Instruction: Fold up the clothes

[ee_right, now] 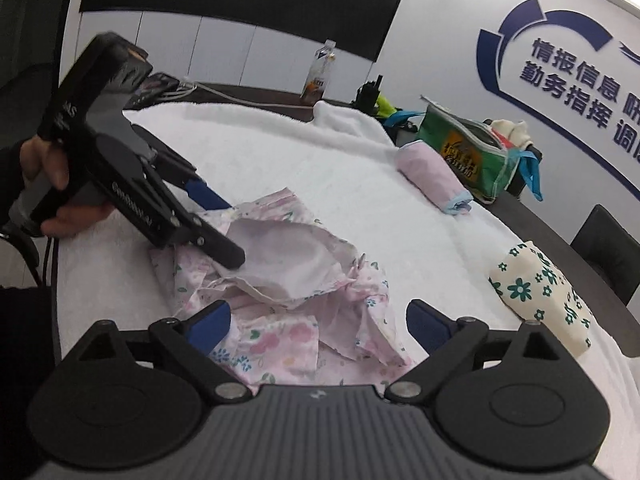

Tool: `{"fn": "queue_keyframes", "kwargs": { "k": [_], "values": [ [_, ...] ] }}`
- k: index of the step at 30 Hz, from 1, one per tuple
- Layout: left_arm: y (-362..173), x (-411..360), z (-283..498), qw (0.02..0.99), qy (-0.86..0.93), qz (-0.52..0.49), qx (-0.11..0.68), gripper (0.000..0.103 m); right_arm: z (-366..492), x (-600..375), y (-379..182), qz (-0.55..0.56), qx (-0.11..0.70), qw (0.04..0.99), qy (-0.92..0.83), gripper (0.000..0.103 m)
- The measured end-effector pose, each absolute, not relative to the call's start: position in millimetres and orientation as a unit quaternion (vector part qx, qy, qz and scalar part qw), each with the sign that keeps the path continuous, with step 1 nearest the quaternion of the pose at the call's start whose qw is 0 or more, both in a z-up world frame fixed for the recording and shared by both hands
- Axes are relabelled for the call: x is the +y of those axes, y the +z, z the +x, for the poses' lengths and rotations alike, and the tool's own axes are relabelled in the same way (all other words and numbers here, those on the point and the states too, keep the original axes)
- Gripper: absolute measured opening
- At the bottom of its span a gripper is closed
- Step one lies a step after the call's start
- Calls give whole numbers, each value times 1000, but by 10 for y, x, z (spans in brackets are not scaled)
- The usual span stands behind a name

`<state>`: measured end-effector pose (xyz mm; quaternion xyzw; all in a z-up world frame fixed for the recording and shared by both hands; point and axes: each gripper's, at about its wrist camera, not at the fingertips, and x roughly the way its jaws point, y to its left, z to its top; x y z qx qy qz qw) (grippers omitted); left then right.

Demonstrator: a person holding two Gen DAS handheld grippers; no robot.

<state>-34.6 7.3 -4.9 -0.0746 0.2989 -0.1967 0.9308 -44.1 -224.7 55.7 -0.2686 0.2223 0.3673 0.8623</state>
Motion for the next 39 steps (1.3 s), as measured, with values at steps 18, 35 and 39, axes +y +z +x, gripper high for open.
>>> {"fn": "queue_keyframes", "kwargs": {
  "k": [18, 35, 39],
  "values": [
    [-53, 61, -337, 928, -200, -79, 306, 72, 50, -2224, 471, -192, 312, 828, 425, 4],
    [394, 79, -168, 931, -236, -57, 272, 72, -283, -2617, 727, -195, 269, 816, 473, 93],
    [241, -90, 44, 916, -246, -50, 312, 71, -132, -2346, 437, -265, 320, 776, 473, 73]
  ]
}}
